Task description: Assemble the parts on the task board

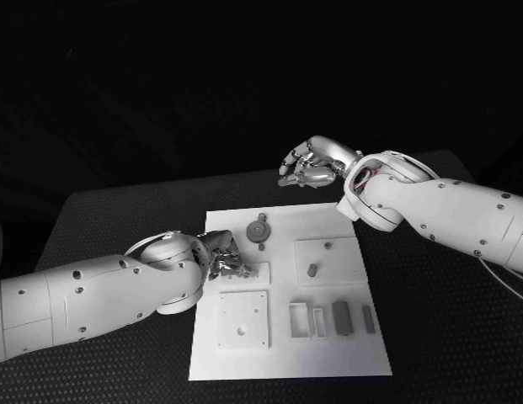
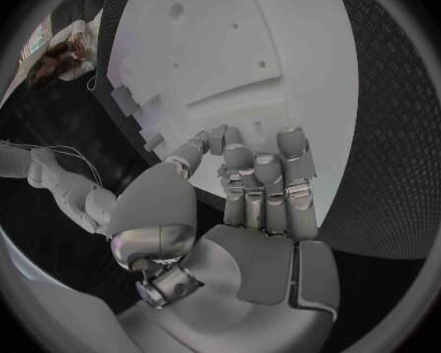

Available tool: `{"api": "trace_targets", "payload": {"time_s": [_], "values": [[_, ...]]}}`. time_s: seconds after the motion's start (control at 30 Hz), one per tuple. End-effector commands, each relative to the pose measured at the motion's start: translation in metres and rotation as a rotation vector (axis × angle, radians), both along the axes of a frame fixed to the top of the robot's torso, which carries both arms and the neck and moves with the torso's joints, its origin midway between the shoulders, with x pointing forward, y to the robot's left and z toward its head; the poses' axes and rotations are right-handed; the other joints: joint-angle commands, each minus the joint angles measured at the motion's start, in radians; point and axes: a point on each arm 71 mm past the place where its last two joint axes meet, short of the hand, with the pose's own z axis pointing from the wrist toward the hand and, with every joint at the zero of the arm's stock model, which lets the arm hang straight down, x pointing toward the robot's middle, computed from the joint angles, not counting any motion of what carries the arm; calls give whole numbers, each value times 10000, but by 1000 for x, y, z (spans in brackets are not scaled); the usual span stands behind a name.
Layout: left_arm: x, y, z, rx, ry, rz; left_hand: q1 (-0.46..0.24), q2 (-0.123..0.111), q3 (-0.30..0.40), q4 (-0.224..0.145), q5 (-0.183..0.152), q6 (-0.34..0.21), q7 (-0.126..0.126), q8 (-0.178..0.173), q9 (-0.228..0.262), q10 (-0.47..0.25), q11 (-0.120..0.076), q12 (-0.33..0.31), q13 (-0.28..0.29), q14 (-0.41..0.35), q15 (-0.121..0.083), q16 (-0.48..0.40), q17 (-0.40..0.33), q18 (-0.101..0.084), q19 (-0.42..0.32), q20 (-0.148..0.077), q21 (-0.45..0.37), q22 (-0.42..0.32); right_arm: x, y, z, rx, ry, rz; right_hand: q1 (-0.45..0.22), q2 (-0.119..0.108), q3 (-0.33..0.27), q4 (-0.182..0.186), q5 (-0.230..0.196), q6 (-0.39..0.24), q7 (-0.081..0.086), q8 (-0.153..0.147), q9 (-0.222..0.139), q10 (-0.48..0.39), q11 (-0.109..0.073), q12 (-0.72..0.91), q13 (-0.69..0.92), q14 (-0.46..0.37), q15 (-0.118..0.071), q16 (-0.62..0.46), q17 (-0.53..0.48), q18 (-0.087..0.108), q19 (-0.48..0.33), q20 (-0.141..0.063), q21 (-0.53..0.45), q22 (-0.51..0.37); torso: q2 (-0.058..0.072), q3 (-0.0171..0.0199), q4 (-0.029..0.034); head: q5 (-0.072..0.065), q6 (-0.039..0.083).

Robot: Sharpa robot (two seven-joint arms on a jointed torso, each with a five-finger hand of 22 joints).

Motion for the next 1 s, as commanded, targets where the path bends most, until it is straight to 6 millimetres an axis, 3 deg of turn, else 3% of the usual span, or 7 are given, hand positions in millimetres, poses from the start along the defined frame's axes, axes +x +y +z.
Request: {"api": "trace_targets", "payload": {"time_s": [0.03,0.67,0.83,1.0], "values": [[-1,-1,1,-26,-87,-59,-116,4,-69,20,22,17,40,-38,9,-43,-1,37,12,-18,-38,21,-1,166,-62,-84,-35,192,-1,1,0,-3,52,117,-122,-4,-45,37,-15,-72,23,-53,10,-63,2,-39,13,-29,30,-50,6,126,24,-59,-60,146,2,-1,4,6,-1],[1,4,0,-82,34,131,-369,239,-174,305,45,36,25,-55,4,-43,-17,41,17,-21,-57,32,-9,186,-65,-84,-65,187,0,1,-1,-10,64,120,-124,-1,-44,39,-14,-70,23,-53,15,-62,2,-39,15,-28,30,-50,6,126,25,-60,-61,146,-2,-3,4,9,2],[1,4,-1,-185,150,173,-372,382,-181,364,79,39,21,-59,6,-45,-22,43,19,-24,-62,39,-9,195,-71,-86,-67,195,0,1,-1,-17,73,122,-123,0,-42,39,-15,-70,23,-53,16,-62,2,-39,15,-28,30,-50,6,126,26,-60,-62,147,-4,0,7,4,-5],[1,3,-1,-255,241,211,-184,690,-240,222,137,36,27,-63,17,-50,-20,52,28,-34,-61,55,-7,197,-84,-78,-47,214,0,1,-1,-23,83,126,-122,1,-41,38,-14,-69,22,-54,17,-61,2,-39,15,-28,29,-50,7,126,26,-61,-62,147,-2,5,3,2,-9]]}}
